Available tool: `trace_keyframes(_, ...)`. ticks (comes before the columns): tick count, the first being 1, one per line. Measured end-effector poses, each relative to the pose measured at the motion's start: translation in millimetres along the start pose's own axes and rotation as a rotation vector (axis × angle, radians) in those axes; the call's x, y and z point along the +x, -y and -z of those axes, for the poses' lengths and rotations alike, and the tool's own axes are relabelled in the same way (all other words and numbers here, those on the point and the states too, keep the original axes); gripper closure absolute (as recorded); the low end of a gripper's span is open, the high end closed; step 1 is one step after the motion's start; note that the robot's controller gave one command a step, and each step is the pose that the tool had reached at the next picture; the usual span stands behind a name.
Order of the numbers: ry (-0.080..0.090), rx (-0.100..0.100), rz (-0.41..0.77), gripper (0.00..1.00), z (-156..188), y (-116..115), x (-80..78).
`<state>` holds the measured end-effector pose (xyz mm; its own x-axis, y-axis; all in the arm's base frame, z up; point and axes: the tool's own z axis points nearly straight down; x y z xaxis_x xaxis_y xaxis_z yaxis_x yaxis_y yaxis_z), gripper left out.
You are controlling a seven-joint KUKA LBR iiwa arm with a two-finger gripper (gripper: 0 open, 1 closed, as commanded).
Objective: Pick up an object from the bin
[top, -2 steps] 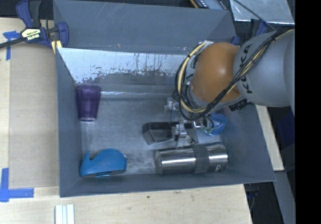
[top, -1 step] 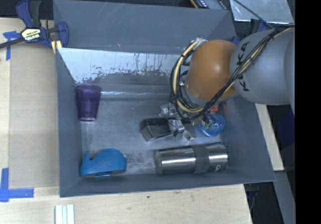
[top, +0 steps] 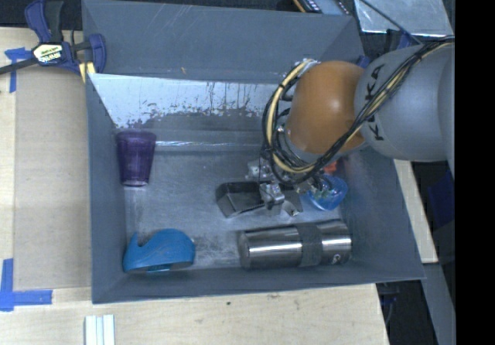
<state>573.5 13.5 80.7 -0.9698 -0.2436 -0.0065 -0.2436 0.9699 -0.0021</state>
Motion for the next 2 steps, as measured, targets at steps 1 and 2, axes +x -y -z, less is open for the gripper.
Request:
trace_keyframes(1, 0.0, 0.005, 0.016, 1.0, 0.6, -2.1, -6.9)
trace_keyframes(2, 0.015, 0.006, 0.018, 1.0, 2.5, -3.3, -5.2)
